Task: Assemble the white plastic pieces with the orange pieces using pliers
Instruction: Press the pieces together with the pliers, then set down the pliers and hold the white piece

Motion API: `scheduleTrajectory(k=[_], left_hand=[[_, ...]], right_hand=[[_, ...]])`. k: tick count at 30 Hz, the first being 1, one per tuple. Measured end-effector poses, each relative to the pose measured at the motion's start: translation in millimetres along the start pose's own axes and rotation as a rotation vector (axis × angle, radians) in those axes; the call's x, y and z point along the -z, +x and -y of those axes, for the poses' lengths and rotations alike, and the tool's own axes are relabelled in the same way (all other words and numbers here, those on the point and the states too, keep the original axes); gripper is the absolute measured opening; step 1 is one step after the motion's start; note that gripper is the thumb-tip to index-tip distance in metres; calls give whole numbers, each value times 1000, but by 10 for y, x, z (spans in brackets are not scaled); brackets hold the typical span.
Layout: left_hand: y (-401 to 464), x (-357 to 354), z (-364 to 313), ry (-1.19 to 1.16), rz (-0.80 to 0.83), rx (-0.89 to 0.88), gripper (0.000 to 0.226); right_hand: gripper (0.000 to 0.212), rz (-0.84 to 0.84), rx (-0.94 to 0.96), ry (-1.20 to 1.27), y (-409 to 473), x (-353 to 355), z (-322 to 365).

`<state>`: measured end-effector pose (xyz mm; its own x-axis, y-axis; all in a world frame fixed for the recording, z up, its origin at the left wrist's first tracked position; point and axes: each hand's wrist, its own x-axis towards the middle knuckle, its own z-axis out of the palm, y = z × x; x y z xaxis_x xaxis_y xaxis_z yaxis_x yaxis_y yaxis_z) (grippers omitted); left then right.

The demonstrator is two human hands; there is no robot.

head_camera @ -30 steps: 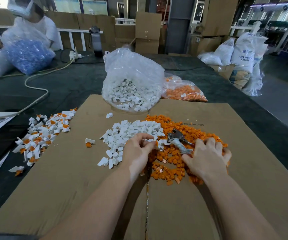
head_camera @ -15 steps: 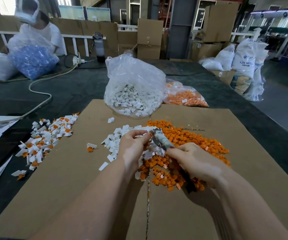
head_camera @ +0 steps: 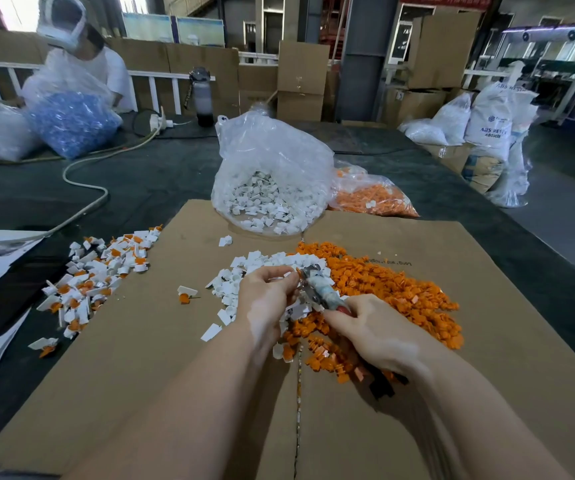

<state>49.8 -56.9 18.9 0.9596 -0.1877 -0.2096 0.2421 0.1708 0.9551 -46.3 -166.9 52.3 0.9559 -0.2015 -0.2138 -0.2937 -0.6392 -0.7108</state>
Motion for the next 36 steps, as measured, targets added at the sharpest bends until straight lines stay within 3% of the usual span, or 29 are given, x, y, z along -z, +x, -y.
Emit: scheduleTrajectory(k=[6, 10, 16, 18, 24, 26, 29, 33, 36], left_hand=[[-35, -27, 28, -1, -14, 19, 10], [-58, -9, 10, -33, -1, -2, 8], [-135, 66, 106, 177, 104, -110, 20], [-154, 73, 143, 223, 140, -122, 23], [-158, 94, 171, 328, 134, -118, 13], [-159, 93, 168, 392, 130, -153, 9], [-165, 78, 156, 447, 144, -189, 7], [-226, 61, 129, 462, 203, -235, 11], [-220, 109, 124, 509, 151, -250, 11]], right_hand=[[34, -96, -11, -63, 11, -60, -71], [44, -222, -24, -37, 4, -22, -189], [52, -586, -104, -529, 92, 34, -451], [57, -586, -122, -700, 118, 7, -545], [72, -574, -171, -857, 110, -76, -623], [57, -661, 34, -749, 104, -129, -546], [28, -766, 390, -388, 93, -266, -399], [20, -657, 474, -276, 84, -392, -293], [16, -665, 469, -244, 85, -420, -292]])
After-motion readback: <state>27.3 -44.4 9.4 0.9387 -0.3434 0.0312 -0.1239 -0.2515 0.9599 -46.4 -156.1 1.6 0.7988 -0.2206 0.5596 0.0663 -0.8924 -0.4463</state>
